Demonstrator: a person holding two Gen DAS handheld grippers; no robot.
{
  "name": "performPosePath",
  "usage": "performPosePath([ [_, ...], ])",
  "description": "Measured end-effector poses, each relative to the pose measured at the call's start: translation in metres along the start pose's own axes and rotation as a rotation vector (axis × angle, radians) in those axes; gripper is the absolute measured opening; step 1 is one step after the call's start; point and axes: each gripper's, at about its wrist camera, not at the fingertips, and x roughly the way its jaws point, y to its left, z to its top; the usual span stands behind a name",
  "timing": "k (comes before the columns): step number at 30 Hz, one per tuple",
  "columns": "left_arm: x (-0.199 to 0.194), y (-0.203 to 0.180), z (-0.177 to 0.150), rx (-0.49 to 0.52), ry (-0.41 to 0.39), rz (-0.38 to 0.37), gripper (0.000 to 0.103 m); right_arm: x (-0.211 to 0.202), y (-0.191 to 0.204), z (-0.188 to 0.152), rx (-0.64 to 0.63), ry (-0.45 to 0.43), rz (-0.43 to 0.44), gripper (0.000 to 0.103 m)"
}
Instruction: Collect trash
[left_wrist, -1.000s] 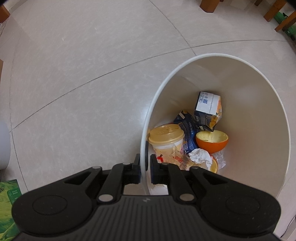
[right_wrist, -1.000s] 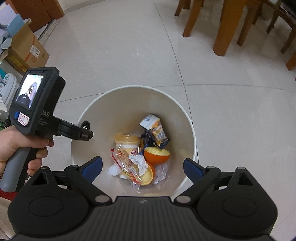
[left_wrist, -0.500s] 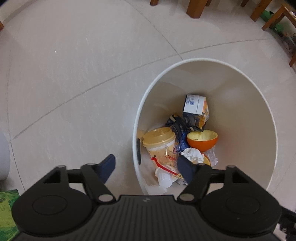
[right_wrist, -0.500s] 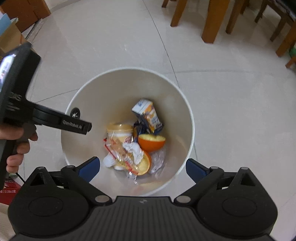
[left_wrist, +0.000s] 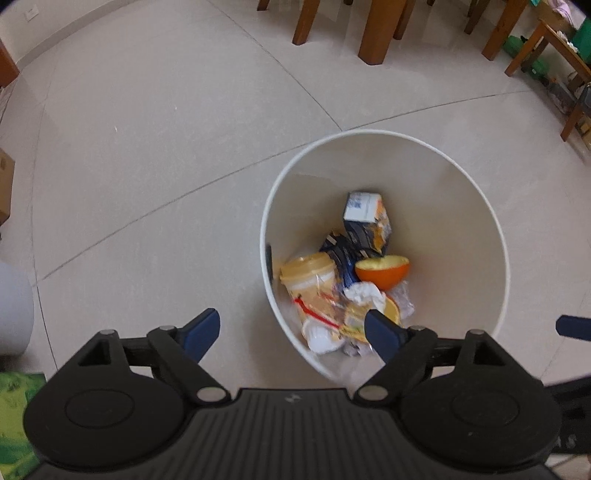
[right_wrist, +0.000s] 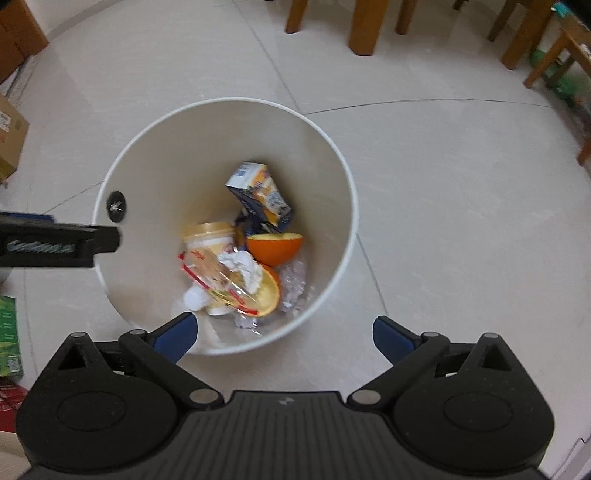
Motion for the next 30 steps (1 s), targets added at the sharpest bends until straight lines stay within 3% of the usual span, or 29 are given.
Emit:
performPosePath([
  [7, -0.028, -0.003, -0.032, -0.042, 0.010, 0.035, 0.086, -0.017, -0.015, -0.015, 0.066, -0.027, -0.037, 0.103],
  [13, -0.058, -0.002, -0.049, -0.053, 0.008, 0.073, 0.091, -0.034, -0.025, -0.026, 0.123, -0.035, -0.014, 0.103],
  [30, -0.128, -0.024, -0.059, -0.010, -0.053, 0.146, 0.093, -0.089, -0.031, -0.032, 0.134, -0.093, 0.024, 0.103],
])
